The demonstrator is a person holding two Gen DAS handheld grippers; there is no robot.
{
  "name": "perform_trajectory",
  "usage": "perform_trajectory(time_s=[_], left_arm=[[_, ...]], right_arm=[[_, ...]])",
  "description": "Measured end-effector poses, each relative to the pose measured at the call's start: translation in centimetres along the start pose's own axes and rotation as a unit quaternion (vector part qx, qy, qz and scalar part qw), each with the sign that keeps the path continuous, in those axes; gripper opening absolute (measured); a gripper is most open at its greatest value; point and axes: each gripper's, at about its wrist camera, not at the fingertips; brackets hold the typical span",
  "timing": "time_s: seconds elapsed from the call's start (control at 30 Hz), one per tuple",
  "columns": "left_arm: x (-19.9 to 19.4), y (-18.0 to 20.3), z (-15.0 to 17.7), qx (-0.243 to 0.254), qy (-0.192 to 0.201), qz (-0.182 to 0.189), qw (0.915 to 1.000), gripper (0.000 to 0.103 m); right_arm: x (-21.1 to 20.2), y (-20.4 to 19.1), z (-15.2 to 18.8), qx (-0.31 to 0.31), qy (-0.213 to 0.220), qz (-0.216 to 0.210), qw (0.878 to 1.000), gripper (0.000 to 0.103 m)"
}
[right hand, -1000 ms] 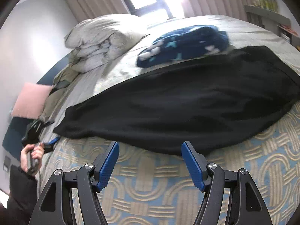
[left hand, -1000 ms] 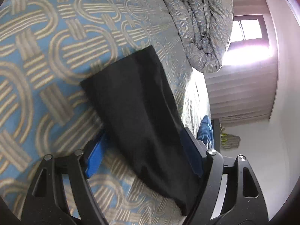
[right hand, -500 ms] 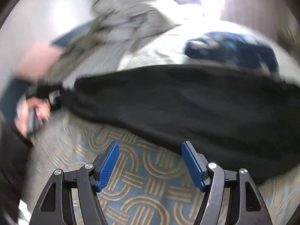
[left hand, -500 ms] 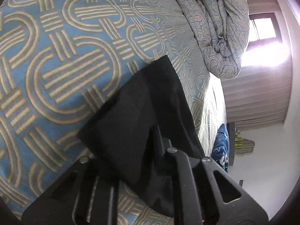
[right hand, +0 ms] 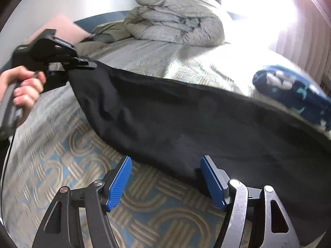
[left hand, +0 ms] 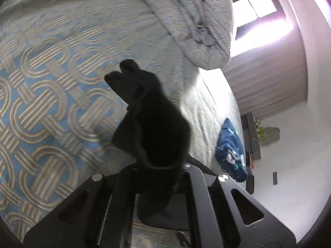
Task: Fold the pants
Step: 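Lift the pants' end with the left gripper and fold it over the rest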
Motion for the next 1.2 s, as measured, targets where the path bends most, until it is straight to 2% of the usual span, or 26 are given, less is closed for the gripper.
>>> perform_trajectory(time_s=[0.3,0.5,0.63,0.77,0.9,1.0,1.1,1.2], left_arm=[[-1.1,8.2,-0.6,0.047,-0.010,0.035,0.9982,0.007],[-0.2,12.4,0.8,0.085,-0.021,0.035,0.9955,0.007],[0.6,14.7,2.1,0.110,-0.030,0.028,0.9931,0.007],[1.7,16.9,3.6,0.125,-0.049,0.026,0.9906,0.007],[2.6,18.8,5.3,0.143,-0.069,0.023,0.9870,0.007],[4.0,20.2,6.9,0.160,-0.100,0.014,0.9819,0.007],[5.7,21.5,9.3,0.195,-0.134,-0.002,0.9717,0.007],[7.3,22.2,11.9,0.216,-0.163,-0.002,0.9628,0.007]], right_arm=[[0.3,-0.2,0.0,-0.012,0.008,-0.020,1.000,0.070],[-0.3,-1.1,0.1,-0.028,0.027,-0.025,0.999,0.071],[-1.4,-0.5,0.3,0.005,0.048,-0.058,0.997,0.072],[-1.8,-0.9,0.1,0.011,0.062,-0.054,0.997,0.076],[-1.0,-1.0,-0.2,0.053,0.064,-0.074,0.994,0.078],[-0.1,0.2,-0.1,0.142,0.065,-0.113,0.981,0.078],[-0.2,1.8,1.4,0.248,0.068,-0.164,0.952,0.078],[-2.4,4.2,4.1,0.334,0.075,-0.153,0.927,0.078]])
Point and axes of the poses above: each gripper's, at about its wrist camera, not at the fingertips, and x roughly the way its jaws point, y to its right, z to its underside, and after that the axes turned 4 degrees about -x, right-handed
